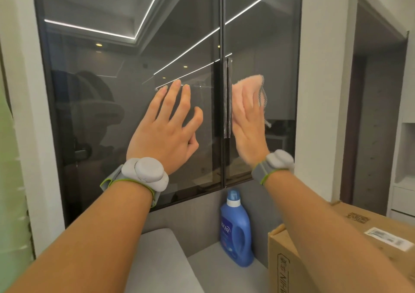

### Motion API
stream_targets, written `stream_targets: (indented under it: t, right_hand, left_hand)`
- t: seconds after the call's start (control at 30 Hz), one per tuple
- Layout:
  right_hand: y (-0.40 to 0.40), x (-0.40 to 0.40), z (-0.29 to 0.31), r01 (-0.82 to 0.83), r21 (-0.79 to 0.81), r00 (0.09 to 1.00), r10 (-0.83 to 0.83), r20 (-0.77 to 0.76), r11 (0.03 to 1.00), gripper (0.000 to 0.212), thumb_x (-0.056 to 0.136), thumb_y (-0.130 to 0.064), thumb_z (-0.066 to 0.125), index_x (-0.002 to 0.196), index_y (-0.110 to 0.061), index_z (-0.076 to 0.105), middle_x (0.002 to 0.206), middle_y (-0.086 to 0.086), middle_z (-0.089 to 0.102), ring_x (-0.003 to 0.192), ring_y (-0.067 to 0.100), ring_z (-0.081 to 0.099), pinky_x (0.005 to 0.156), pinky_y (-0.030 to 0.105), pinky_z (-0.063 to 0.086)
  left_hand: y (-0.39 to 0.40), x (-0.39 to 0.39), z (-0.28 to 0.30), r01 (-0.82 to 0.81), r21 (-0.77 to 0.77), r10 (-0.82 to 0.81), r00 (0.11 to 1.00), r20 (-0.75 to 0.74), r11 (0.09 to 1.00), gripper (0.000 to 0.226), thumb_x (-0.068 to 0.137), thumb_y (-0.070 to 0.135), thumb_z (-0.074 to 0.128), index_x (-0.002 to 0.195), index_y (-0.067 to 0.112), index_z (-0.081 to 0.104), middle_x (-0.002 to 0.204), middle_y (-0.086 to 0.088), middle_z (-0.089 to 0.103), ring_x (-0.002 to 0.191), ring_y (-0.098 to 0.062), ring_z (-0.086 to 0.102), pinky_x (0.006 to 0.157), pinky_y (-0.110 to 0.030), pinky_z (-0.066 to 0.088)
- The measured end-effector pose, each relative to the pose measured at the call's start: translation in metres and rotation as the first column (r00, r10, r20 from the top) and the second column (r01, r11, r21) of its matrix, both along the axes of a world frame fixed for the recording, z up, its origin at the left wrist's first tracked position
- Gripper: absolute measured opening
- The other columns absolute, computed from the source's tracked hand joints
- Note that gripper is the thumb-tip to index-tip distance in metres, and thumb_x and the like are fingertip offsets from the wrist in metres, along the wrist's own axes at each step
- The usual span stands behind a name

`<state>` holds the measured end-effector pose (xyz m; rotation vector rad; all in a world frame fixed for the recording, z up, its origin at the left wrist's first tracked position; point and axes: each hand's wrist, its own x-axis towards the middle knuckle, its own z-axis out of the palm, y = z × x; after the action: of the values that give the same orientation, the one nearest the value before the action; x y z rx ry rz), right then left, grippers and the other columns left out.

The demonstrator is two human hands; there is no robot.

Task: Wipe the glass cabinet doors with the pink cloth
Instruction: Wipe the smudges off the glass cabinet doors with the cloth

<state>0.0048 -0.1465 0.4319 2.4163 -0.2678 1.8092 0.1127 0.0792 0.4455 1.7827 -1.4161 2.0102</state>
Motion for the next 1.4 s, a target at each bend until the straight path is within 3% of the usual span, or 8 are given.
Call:
stream_targets:
  t: [0.17,0.33,0.5,0.97,1.1,1.23,1.33,1.4]
  right_hand:
    - [0.001,-0.020,-0.040,0.034,0.013,0.998,-0.033,-0.054,0.999,0.060,0.108,-0.028,0.032,0.165,-0.021,0.015,0.174,0.004,0.000,0.162,0.030,-0.003,0.126,0.061,0.014]
    - [0.003,-0.020,0.059,0.060,0.242,0.998,-0.067,0.021,0.969,0.065,0.102,-0.045,0.017,0.164,-0.023,0.015,0.170,0.011,0.009,0.159,0.035,0.005,0.128,0.057,0.013]
    - [0.003,-0.004,0.108,0.015,0.182,0.999,-0.022,0.033,0.983,0.057,0.107,-0.037,0.023,0.163,-0.035,0.013,0.174,0.005,0.003,0.159,0.038,-0.012,0.128,0.059,0.000]
    - [0.005,-0.013,-0.029,0.008,-0.067,1.000,-0.006,0.029,0.998,0.055,0.111,-0.023,0.028,0.163,-0.010,0.017,0.173,0.012,0.000,0.160,0.038,-0.002,0.127,0.062,0.014]
    - [0.006,-0.029,-0.062,0.063,0.014,0.996,-0.062,-0.060,0.998,0.059,0.108,-0.038,0.031,0.164,-0.029,0.015,0.174,-0.004,0.002,0.162,0.024,0.001,0.129,0.054,0.019]
    - [0.001,-0.028,-0.040,0.160,0.153,0.986,-0.165,0.025,0.975,0.051,0.105,-0.040,0.033,0.154,-0.027,0.032,0.160,-0.001,0.025,0.145,0.025,0.032,0.120,0.048,0.035]
    - [-0.002,-0.011,0.018,-0.041,0.263,0.964,-0.031,0.264,0.964,0.031,0.101,-0.027,0.045,0.131,-0.021,0.040,0.132,0.002,0.035,0.122,0.023,0.042,0.103,0.048,0.046]
    - [-0.004,-0.005,0.041,-0.120,0.305,0.971,0.047,0.235,0.945,0.049,0.104,-0.036,0.040,0.150,-0.028,0.025,0.154,0.005,0.024,0.144,0.029,0.032,0.121,0.051,0.034]
  left_hand:
    - [0.002,-0.002,0.001,-0.001,0.005,0.001,1.000,-0.007,1.000,0.045,0.103,0.030,0.037,0.140,0.010,0.049,0.163,-0.030,0.032,0.155,-0.050,0.023,0.127,-0.060,0.022]
    - [0.000,0.001,0.000,0.015,-0.004,-0.015,1.000,0.010,1.000,0.044,0.102,0.029,0.038,0.138,0.009,0.051,0.161,-0.031,0.034,0.153,-0.051,0.025,0.126,-0.060,0.022]
    - [-0.003,0.008,0.000,0.029,-0.020,-0.028,0.999,0.035,0.999,0.044,0.102,0.031,0.038,0.138,0.009,0.051,0.160,-0.031,0.034,0.153,-0.051,0.024,0.126,-0.061,0.022]
    - [-0.004,0.005,-0.001,0.051,-0.028,-0.050,0.998,0.031,0.998,0.042,0.101,0.029,0.040,0.135,0.008,0.051,0.160,-0.031,0.035,0.153,-0.051,0.025,0.128,-0.059,0.020]
    - [-0.001,0.004,-0.001,0.055,-0.022,-0.054,0.998,0.027,0.998,0.042,0.101,0.029,0.041,0.136,0.008,0.051,0.160,-0.031,0.034,0.153,-0.050,0.024,0.128,-0.059,0.020]
    - [-0.002,0.004,-0.001,0.053,-0.017,-0.053,0.998,0.023,0.998,0.042,0.102,0.029,0.039,0.136,0.008,0.052,0.159,-0.031,0.035,0.153,-0.051,0.025,0.127,-0.060,0.020]
    - [-0.002,0.005,-0.001,0.057,-0.012,-0.057,0.998,0.025,0.998,0.042,0.102,0.029,0.039,0.137,0.008,0.051,0.159,-0.032,0.035,0.153,-0.051,0.024,0.127,-0.060,0.020]
    - [-0.002,0.006,-0.001,0.058,-0.010,-0.057,0.998,0.030,0.998,0.043,0.102,0.029,0.040,0.137,0.008,0.050,0.159,-0.032,0.035,0.153,-0.052,0.024,0.127,-0.060,0.020]
